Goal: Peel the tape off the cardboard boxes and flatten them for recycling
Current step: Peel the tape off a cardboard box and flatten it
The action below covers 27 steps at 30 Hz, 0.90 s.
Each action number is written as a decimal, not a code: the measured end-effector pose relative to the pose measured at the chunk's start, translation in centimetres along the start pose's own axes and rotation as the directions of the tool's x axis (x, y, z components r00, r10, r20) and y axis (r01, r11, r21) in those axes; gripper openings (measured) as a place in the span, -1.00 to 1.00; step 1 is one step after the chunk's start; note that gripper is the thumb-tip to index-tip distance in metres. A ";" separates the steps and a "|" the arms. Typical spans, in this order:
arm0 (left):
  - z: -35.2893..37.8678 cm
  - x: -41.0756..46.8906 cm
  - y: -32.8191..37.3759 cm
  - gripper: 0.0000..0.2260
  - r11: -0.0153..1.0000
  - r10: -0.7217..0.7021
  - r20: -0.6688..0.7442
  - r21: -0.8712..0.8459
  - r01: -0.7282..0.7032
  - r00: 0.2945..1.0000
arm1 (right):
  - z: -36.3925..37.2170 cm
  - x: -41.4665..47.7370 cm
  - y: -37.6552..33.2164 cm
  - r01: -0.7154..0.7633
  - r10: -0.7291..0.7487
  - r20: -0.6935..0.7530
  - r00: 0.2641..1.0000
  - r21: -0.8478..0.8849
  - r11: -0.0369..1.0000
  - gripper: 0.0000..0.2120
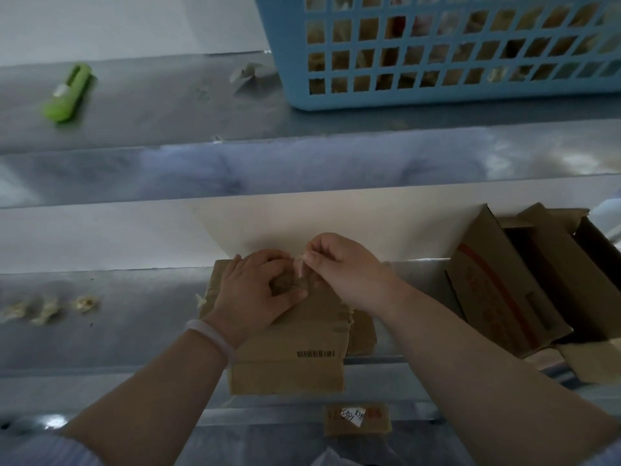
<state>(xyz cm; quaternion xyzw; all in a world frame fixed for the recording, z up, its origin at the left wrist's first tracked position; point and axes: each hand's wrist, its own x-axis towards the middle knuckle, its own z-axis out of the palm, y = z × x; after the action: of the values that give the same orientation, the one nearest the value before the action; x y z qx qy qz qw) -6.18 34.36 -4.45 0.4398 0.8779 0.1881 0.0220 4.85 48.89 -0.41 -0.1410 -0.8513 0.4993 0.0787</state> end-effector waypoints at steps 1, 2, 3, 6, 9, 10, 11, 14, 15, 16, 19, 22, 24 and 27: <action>-0.1 0.0 -0.1 -0.59 0.999 0.009 0.002 -0.034 -0.009 1.000 | 0.2 0.2 -0.1 0.009 -0.009 0.007 1.000 0.000 1.000 -0.78; -0.3 -0.1 -0.2 -0.59 0.996 0.017 0.001 -0.092 -0.017 1.000 | 0.3 0.2 -0.3 0.012 -0.012 0.016 1.000 0.002 1.000 -0.79; -0.5 -0.2 -0.3 -0.60 0.986 0.021 -0.009 -0.167 -0.023 1.000 | 0.3 0.2 -0.4 0.023 -0.023 0.028 0.999 0.005 1.000 -0.79; -0.7 -0.3 -0.7 -0.75 0.925 0.012 -0.047 -0.379 -0.029 0.999 | 0.5 -0.1 -0.4 0.066 -0.070 0.047 0.996 0.069 0.995 -0.79; -0.1 -0.2 -1.1 -0.87 0.910 -0.001 -0.045 -0.414 -0.017 0.999 | 0.6 -0.1 0.1 0.040 -0.039 -0.018 0.999 0.075 0.996 -0.86; 0.1 -0.2 -1.2 -0.92 0.913 -0.010 -0.053 -0.409 -0.013 0.999 | 0.6 0.0 0.4 0.014 -0.013 -0.100 0.995 0.013 1.000 -0.90; 0.2 -0.2 -1.3 -0.92 0.913 -0.022 -0.065 -0.408 -0.006 0.998 | 0.7 0.0 0.9 -0.019 0.011 -0.194 0.981 -0.037 0.999 -0.95; 0.3 -0.2 -1.7 -0.89 0.896 -0.062 -0.101 -0.444 0.010 0.993 | 1.1 -0.7 1.9 -0.051 0.063 -0.265 0.962 0.054 0.997 -0.71; 0.3 -0.3 -1.7 -0.89 0.882 -0.086 -0.124 -0.471 0.018 0.989 | 1.4 -1.0 2.3 -0.060 0.069 -0.220 0.973 0.046 0.997 -0.57; 0.2 -0.4 -1.7 -0.88 0.862 -0.116 -0.152 -0.506 0.024 0.981 | 1.6 -1.4 2.8 -0.059 0.049 -0.175 0.983 -0.051 0.997 -0.47; 0.2 -0.5 -1.7 -0.86 0.796 -0.216 -0.212 -0.604 0.046 0.953 | 2.9 -2.1 4.2 0.043 -0.083 -0.064 0.995 -0.474 0.880 -0.38; 0.4 -0.5 -1.9 -0.85 0.796 -0.237 -0.227 -0.603 0.054 0.945 | 3.6 -2.4 4.7 0.086 -0.144 -0.089 0.986 -0.475 0.876 -0.43; 0.5 -0.6 -1.9 -0.84 0.802 -0.233 -0.252 -0.596 0.039 0.939 | 3.4 -2.5 5.0 0.081 -0.147 -0.115 0.982 -0.450 0.889 -0.44; 0.5 -0.8 -1.9 -0.69 0.785 -0.203 -0.234 -0.619 0.015 0.951 | 2.3 -3.0 5.6 0.021 -0.121 -0.255 0.959 -0.364 0.931 -0.54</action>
<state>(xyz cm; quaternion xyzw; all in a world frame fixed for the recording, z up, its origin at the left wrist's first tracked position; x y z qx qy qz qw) -7.06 32.81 -5.65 0.3247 0.7878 0.5215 0.0455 8.01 48.60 -6.40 -0.1891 -0.9133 0.3088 0.1863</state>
